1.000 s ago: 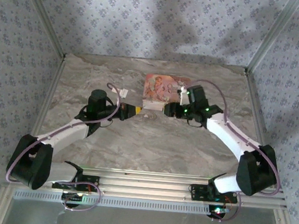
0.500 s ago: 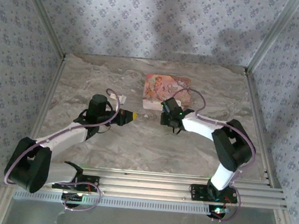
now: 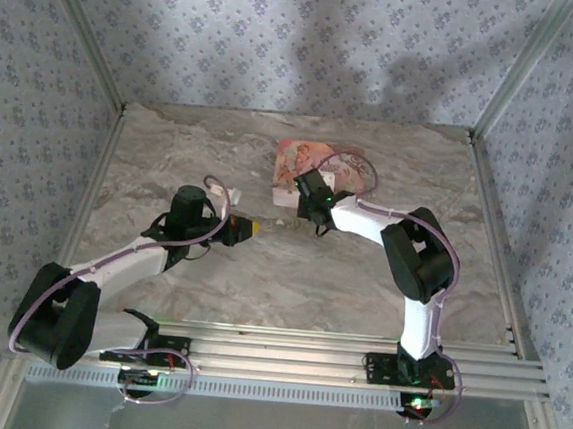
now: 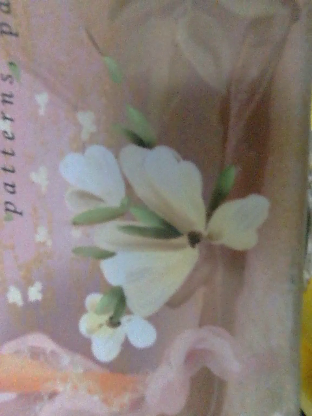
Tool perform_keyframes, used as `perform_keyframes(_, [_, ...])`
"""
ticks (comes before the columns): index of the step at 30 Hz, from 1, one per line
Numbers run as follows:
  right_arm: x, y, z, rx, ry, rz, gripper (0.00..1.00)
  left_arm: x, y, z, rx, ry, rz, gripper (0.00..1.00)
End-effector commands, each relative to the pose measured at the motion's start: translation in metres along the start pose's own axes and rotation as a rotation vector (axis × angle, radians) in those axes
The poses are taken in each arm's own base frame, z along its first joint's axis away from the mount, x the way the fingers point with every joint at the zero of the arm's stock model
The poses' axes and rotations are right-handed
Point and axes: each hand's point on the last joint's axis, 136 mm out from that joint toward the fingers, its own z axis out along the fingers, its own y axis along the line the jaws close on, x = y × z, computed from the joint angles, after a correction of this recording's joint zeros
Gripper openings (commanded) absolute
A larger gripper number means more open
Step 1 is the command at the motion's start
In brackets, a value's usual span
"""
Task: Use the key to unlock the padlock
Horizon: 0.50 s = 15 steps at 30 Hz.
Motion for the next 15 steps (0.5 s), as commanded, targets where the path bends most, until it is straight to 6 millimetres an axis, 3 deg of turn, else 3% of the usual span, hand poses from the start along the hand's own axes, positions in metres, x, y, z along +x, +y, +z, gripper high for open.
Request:
perform_keyframes(1, [-0.009,-0.005,0.006,0.023,-0.012,0.022,0.54,-0.004,-0.002,-0.005,-0.004,-0.012,0.035,0.0])
perform_keyframes(7, [-0.013,-0.007,0.014,0.036,-0.026,-0.004,0.47,-0.001,-0.002,-0.004,0.008,-0.005,0.04,0.0])
perform_keyframes(12, [-0.016,-0.005,0.017,0.025,-0.043,-0.036,0.35,0.001,-0.004,-0.002,0.026,0.002,0.042,0.0])
perform_keyframes(15, [-0.018,0.0,0.016,-0.002,-0.048,-0.073,0.26,0.0,-0.015,-0.001,0.086,0.011,0.067,0.0])
